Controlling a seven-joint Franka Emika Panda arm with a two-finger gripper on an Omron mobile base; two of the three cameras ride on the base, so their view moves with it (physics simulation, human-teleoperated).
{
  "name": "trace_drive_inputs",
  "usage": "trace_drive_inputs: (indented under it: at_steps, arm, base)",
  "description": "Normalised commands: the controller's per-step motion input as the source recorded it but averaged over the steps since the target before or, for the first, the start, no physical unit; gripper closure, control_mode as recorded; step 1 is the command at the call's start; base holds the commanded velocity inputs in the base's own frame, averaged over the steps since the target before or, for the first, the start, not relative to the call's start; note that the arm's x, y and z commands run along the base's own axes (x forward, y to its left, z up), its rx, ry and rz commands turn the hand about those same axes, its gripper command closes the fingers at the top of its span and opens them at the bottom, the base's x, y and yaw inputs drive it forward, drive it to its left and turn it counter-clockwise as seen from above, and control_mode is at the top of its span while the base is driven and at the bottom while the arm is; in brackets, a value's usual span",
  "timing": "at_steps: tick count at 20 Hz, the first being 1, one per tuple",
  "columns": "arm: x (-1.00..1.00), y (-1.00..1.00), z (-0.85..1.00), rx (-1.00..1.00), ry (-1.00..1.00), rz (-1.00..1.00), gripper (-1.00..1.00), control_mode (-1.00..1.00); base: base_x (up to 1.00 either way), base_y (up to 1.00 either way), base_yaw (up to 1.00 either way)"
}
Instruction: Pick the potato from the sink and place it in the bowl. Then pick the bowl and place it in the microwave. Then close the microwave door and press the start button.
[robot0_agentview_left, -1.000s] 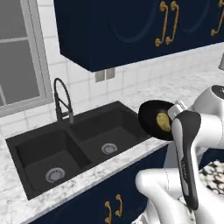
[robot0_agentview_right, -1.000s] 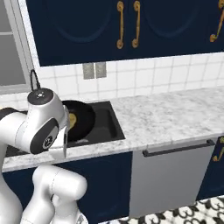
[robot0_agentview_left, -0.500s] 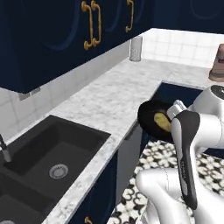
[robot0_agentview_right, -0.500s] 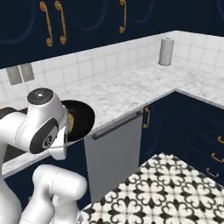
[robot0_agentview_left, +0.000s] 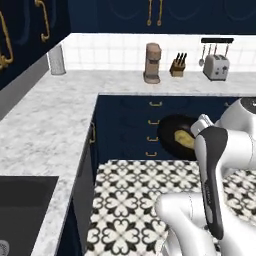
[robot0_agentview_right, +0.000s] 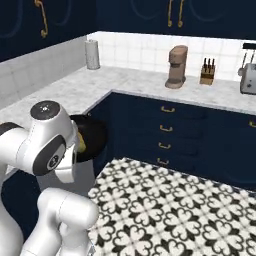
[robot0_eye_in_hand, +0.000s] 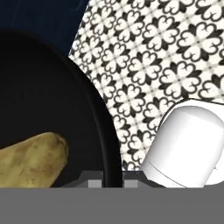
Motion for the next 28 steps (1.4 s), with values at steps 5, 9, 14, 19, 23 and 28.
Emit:
trace_drive_inputs:
  at_steps: [5,9,14,19,23,28]
  arm:
    - [0.00,0.00,0.00,0.00,0.00,0.00,1.00,1.00]
    - [0.00,0.00,0.00,0.00,0.00,0.00,1.00,1.00]
    - [0.00,0.00,0.00,0.00,0.00,0.00,1.00,1.00]
    - [0.00,0.00,0.00,0.00,0.00,0.00,1.00,1.00]
    - [0.00,0.00,0.00,0.00,0.00,0.00,1.00,1.00]
    - [0.00,0.00,0.00,0.00,0.00,0.00,1.00,1.00]
  base:
    - [0.00,-0.61,-0.68]
    - [0.00,-0.63,-0.66]
    - [0.00,-0.58,-0.66]
    - [0.00,-0.58,-0.66]
    - [0.00,-0.53,-0.65]
    - [0.08,-0.61,-0.61]
